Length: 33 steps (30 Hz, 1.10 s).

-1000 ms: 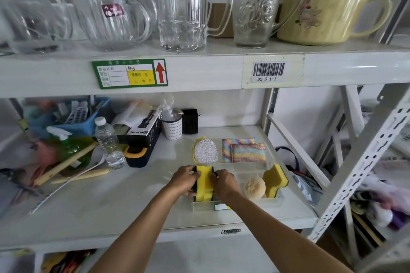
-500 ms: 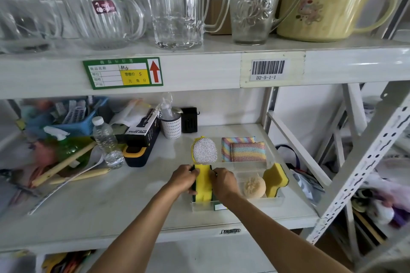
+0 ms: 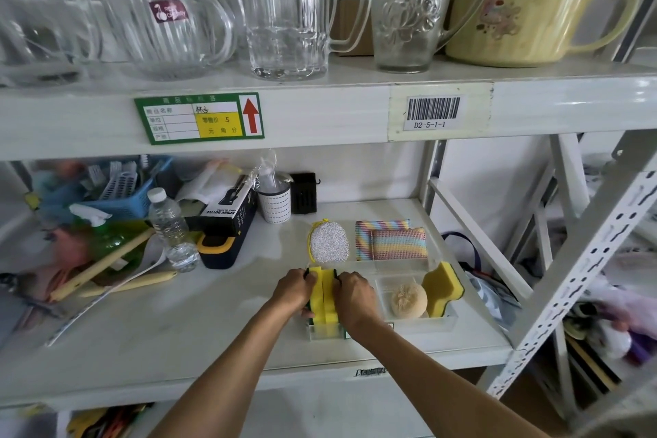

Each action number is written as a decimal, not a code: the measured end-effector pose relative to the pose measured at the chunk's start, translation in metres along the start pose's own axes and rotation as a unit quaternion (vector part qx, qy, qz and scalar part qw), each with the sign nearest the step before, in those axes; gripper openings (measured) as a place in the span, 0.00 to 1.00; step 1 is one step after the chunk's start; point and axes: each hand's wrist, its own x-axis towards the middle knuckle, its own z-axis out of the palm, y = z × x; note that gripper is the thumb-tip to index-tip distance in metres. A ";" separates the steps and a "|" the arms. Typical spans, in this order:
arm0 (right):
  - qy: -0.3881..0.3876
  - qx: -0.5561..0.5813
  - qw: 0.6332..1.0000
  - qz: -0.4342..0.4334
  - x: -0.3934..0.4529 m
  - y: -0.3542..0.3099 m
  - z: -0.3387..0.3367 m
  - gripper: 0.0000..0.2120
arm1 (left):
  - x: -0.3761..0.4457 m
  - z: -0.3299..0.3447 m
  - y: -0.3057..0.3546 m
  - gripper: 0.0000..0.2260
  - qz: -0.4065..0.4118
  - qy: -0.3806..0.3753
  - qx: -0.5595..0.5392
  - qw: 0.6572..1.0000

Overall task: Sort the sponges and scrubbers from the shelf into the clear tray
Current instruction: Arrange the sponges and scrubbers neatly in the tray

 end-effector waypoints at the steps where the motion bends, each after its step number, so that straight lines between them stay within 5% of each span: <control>1: 0.004 -0.007 1.000 0.002 -0.001 -0.001 0.001 0.14 | -0.001 0.000 0.001 0.14 0.003 0.002 0.005 1.000; 19: 0.017 0.001 1.000 0.024 -0.004 -0.005 0.003 0.12 | -0.003 -0.001 -0.007 0.17 0.037 -0.010 0.062 0.997; 25: -0.018 0.059 0.998 -0.003 -0.004 0.007 -0.007 0.17 | 0.001 -0.003 -0.018 0.20 0.108 0.093 0.106 0.984; 33: -0.063 0.107 0.992 0.016 -0.004 0.002 -0.009 0.14 | -0.004 -0.011 -0.022 0.23 0.135 -0.057 -0.006 0.989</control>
